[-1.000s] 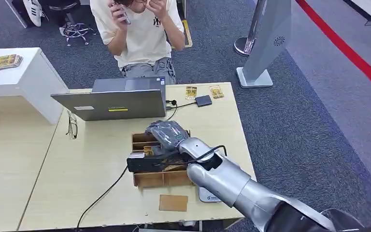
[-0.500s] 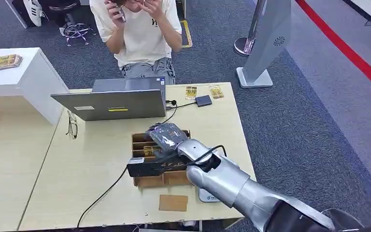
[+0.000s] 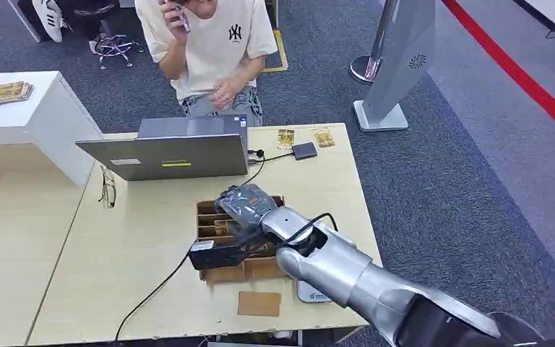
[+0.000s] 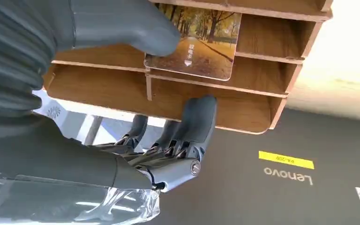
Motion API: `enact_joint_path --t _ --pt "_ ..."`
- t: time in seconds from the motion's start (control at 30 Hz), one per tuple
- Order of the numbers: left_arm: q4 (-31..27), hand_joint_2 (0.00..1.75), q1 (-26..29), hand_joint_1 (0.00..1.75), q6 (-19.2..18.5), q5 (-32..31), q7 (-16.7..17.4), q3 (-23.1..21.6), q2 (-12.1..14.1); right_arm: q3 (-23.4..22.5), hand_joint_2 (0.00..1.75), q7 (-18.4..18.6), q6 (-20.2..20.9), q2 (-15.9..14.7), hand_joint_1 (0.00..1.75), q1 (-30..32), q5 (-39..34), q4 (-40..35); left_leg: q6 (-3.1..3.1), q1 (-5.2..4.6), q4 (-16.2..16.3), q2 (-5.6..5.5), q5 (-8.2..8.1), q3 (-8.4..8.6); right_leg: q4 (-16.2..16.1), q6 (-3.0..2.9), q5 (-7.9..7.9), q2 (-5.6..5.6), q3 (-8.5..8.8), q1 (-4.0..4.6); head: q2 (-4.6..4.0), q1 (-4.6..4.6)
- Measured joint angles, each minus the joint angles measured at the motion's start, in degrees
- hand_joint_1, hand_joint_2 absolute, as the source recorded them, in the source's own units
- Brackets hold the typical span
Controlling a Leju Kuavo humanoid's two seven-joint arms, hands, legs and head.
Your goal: Pass the card to the sensor for recognition and then transmit it.
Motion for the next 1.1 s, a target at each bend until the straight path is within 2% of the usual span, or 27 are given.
enact_joint_path --t 0.27,0.77,1.1 --pt "0.0 0.0 0.01 0.0 0.0 0.33 -0.09 0.37 -0.02 1.09 1.75 0.0 -0.11 0.0 0.73 -0.16 -0.15 0.24 0.0 0.0 0.0 0.0 0.0 0.0 0.0 0.0 0.0 0.0 0.0 0.0 0.0 0.0" --pt "0.0 0.0 0.03 0.0 0.07 0.39 -0.13 0.74 -0.04 1.09 1.75 0.17 -0.28 -0.02 0.84 -0.26 -0.5 0.22 0.0 0.0 0.0 0.0 0.0 0.0 0.0 0.0 0.0 0.0 -0.01 0.0 0.0 0.0" --pt "0.0 0.0 0.08 0.0 0.09 0.42 -0.13 0.76 -0.11 1.09 1.75 0.15 0.02 -0.02 0.8 -0.41 -0.44 0.26 0.0 0.0 0.0 0.0 0.0 0.0 0.0 0.0 0.0 0.0 -0.01 0.0 0.0 0.0"
